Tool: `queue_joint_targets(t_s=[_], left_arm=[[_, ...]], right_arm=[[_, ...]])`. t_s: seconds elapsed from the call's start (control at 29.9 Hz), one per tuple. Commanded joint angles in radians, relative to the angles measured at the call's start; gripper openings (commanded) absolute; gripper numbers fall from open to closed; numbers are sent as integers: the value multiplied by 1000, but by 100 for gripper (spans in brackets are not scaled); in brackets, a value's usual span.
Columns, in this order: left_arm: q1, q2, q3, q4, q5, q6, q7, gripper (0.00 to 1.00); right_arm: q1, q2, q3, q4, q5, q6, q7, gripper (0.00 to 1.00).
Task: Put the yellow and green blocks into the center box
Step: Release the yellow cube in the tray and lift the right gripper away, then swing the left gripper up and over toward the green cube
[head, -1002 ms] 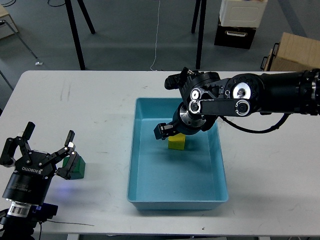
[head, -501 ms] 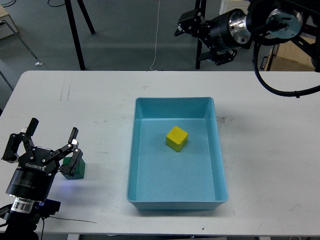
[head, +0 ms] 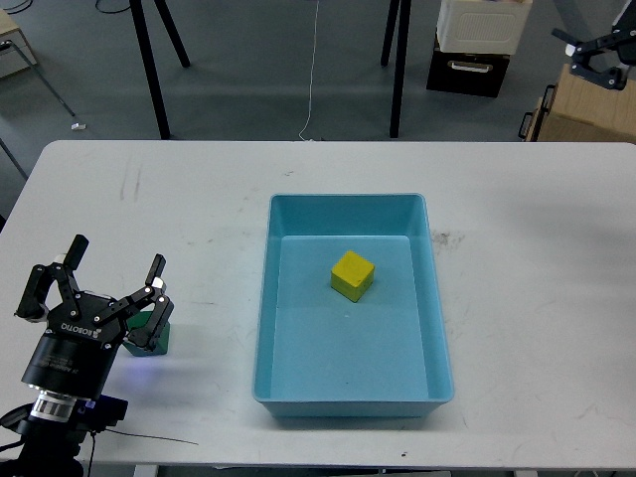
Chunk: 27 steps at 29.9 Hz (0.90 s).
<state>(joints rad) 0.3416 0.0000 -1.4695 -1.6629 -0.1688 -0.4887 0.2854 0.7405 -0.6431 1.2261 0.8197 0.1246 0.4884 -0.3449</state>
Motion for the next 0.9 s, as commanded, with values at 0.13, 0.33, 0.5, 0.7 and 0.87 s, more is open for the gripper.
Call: queue_joint_targets(t_s=[0.13,0.33,0.5,0.7,0.87], left_arm=[[-1,0,0,0,2,0,0,100],[-3,0,-2,8,0,0,-2,100],[-1,0,-6,6,0,0,-2,100],[2,0,-12,6,-1,0,-3,100],[-1,0,-11,-4,-6,0,-5,100]], right_arm=[[-496,43,314,246,170,0,56,100],[-907,319,519,557,181,0,69,100],[-1117,525,538,702,178,0,63,100],[-1190,597,523,742,171,0,58,100],[-1190,615,532,750,171,0,60,100]])
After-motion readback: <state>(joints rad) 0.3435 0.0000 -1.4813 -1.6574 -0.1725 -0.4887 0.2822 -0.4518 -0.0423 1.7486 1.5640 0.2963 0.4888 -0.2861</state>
